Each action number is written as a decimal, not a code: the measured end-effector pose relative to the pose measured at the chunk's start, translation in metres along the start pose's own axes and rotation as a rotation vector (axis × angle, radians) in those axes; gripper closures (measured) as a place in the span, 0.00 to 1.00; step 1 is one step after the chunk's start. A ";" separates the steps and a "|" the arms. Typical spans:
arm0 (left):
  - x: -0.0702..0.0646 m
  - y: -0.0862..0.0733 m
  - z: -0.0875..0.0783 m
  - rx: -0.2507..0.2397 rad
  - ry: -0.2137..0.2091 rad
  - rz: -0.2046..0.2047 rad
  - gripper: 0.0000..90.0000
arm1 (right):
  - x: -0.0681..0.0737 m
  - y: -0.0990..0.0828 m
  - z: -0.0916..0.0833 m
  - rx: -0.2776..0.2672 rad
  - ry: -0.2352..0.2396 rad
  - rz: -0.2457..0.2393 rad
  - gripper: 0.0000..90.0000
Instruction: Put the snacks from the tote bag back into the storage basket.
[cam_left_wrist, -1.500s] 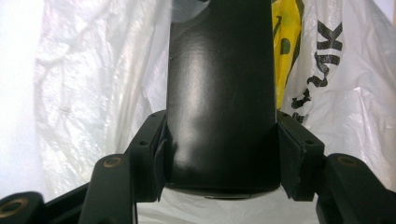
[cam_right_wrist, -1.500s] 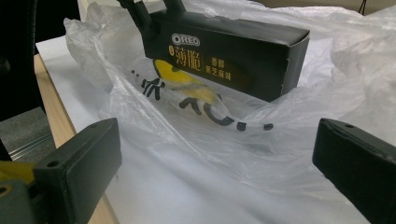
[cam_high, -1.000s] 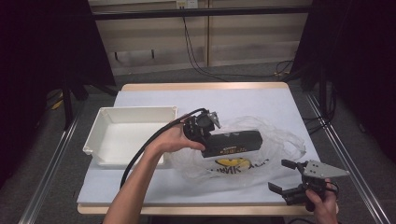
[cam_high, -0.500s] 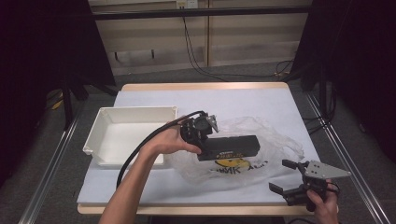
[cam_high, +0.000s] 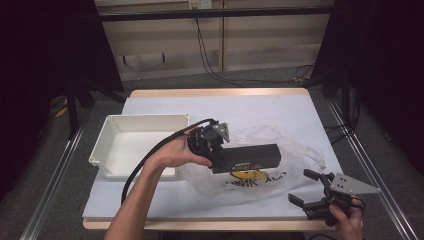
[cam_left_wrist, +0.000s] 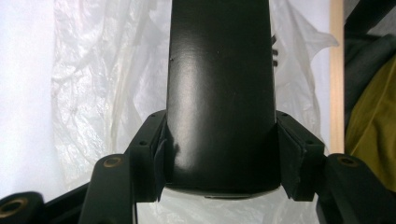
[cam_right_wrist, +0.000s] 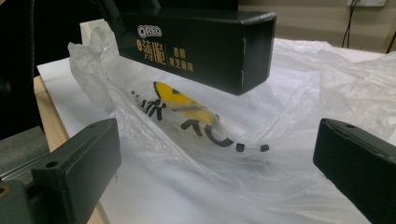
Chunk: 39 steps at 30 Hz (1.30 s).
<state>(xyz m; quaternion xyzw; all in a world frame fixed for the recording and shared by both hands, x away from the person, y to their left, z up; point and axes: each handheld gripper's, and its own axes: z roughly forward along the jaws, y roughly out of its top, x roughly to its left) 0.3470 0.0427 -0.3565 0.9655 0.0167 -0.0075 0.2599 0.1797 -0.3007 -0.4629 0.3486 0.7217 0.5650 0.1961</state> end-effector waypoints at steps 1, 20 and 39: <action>0.000 -0.001 -0.002 -0.003 0.004 -0.002 0.48 | 0.000 0.000 0.000 -0.008 0.001 -0.003 0.00; 0.006 -0.016 -0.040 -0.098 0.031 -0.017 0.48 | 0.002 -0.004 0.003 -0.049 -0.015 -0.023 0.00; 0.016 -0.059 -0.090 -0.139 0.120 -0.075 0.48 | 0.004 -0.003 0.005 -0.041 -0.015 -0.021 0.00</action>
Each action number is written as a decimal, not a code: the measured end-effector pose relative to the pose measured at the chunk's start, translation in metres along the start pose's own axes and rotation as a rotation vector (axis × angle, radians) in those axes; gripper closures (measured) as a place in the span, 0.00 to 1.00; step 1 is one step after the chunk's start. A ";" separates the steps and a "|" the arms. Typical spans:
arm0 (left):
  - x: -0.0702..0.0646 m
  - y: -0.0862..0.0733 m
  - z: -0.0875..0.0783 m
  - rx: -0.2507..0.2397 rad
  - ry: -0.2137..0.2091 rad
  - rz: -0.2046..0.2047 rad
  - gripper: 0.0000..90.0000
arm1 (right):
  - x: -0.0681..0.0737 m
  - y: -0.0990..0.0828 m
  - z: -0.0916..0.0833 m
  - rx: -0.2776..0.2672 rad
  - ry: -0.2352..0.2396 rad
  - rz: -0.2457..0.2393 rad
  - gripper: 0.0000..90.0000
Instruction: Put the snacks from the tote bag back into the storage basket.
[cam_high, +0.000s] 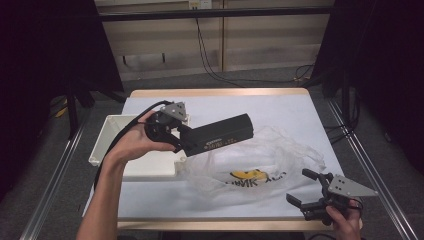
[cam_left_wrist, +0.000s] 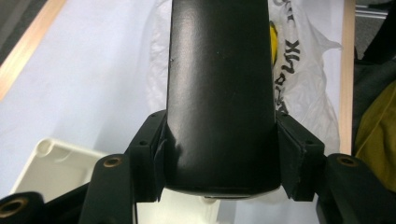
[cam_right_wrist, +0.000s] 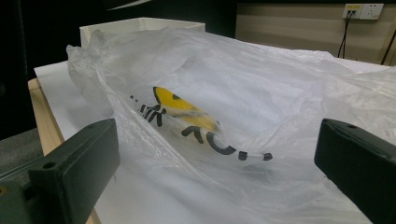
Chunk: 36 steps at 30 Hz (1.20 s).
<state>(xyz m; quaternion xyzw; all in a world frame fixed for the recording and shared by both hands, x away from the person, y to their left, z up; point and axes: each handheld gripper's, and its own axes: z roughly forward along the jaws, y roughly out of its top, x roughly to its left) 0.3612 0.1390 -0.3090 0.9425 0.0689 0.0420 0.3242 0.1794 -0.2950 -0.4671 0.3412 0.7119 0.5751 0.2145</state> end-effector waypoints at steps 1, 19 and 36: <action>0.001 -0.003 -0.002 -0.007 0.013 -0.005 0.48 | 0.000 0.000 0.000 0.000 0.000 0.000 0.00; 0.017 -0.037 -0.035 -0.023 0.084 -0.064 0.48 | 0.000 0.000 0.000 0.001 -0.004 0.003 0.00; 0.033 -0.070 -0.060 -0.015 0.152 -0.106 0.48 | -0.001 0.000 0.000 0.002 -0.009 0.003 0.00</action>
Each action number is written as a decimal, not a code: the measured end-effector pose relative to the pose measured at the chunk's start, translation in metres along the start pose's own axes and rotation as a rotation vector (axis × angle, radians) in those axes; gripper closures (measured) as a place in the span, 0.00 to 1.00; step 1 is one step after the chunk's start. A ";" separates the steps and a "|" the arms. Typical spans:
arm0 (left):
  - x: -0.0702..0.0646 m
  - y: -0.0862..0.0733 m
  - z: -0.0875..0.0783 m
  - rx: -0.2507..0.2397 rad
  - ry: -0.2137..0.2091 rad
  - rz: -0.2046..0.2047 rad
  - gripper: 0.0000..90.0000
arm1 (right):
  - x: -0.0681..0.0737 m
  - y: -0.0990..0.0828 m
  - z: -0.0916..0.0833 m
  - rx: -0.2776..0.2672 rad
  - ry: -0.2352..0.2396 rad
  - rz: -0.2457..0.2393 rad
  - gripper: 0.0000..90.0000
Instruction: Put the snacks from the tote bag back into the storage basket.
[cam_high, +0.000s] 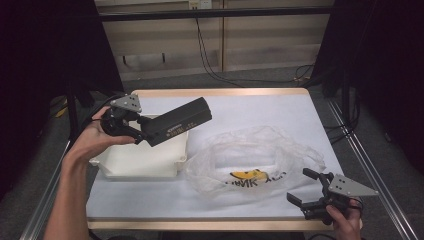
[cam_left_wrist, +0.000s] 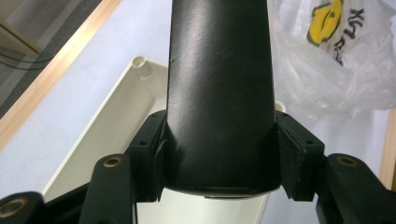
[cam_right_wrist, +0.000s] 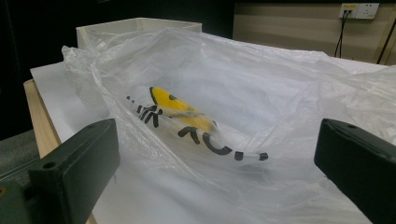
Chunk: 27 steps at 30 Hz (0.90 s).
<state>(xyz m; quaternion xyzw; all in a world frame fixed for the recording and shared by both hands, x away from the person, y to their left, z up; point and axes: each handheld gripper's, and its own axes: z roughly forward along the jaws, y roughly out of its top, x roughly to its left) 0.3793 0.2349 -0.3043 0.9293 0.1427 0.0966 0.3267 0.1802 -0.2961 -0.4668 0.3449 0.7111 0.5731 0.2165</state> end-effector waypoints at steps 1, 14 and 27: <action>0.001 -0.002 -0.001 0.006 0.002 0.003 0.48 | 0.000 0.000 0.000 0.001 0.001 0.001 0.00; 0.016 -0.036 -0.004 0.021 0.020 -0.029 0.48 | 0.000 0.000 0.001 0.006 0.009 -0.002 0.00; 0.028 -0.060 -0.005 0.073 0.040 -0.063 0.48 | 0.000 -0.001 0.001 0.007 0.009 -0.001 0.00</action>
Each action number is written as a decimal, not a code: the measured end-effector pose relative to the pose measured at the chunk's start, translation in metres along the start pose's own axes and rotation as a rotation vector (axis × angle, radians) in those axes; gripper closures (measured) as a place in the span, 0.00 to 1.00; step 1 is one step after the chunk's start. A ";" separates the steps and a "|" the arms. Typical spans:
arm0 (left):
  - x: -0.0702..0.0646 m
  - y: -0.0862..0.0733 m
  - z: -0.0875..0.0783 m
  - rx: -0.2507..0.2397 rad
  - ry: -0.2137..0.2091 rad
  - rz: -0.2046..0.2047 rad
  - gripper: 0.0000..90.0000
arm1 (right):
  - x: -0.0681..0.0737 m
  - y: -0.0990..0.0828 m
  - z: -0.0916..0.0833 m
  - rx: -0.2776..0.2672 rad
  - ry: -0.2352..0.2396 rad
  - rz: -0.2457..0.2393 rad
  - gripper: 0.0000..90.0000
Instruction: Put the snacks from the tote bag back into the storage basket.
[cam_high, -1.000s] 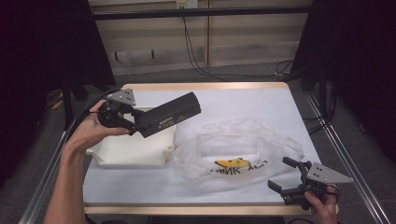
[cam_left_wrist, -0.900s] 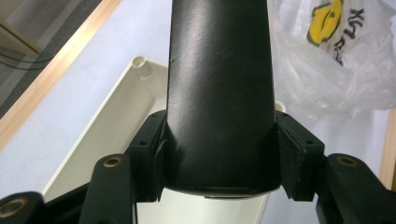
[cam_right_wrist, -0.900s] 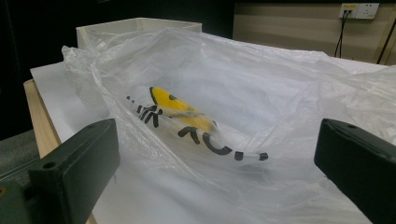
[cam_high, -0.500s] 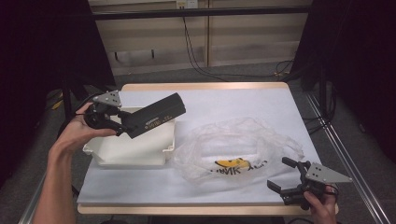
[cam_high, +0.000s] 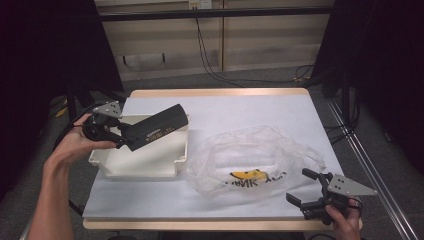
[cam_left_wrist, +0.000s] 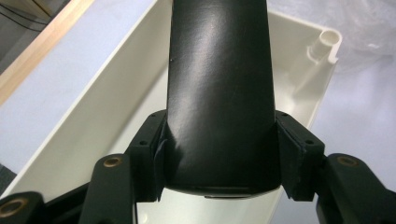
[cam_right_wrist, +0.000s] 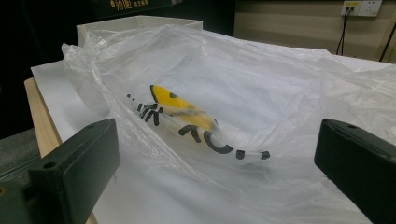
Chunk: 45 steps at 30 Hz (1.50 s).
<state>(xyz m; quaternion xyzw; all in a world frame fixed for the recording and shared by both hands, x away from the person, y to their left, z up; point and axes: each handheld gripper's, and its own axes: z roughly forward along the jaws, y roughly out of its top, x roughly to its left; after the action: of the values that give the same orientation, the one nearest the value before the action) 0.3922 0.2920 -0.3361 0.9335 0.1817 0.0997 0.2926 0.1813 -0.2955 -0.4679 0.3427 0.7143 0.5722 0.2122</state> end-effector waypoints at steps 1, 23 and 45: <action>0.001 -0.002 0.000 -0.002 -0.001 -0.004 0.48 | 0.000 0.000 0.000 0.000 0.000 0.000 0.00; 0.014 -0.024 0.026 0.070 -0.006 -0.016 0.48 | 0.000 0.000 0.002 0.007 0.006 0.002 0.00; 0.025 -0.027 0.061 0.159 -0.050 0.028 0.48 | 0.000 0.000 0.003 0.010 0.007 0.003 0.00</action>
<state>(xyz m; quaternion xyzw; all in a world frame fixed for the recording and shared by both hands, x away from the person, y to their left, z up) 0.4254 0.2911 -0.3992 0.9584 0.1687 0.0656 0.2206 0.1832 -0.2938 -0.4691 0.3427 0.7173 0.5701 0.2074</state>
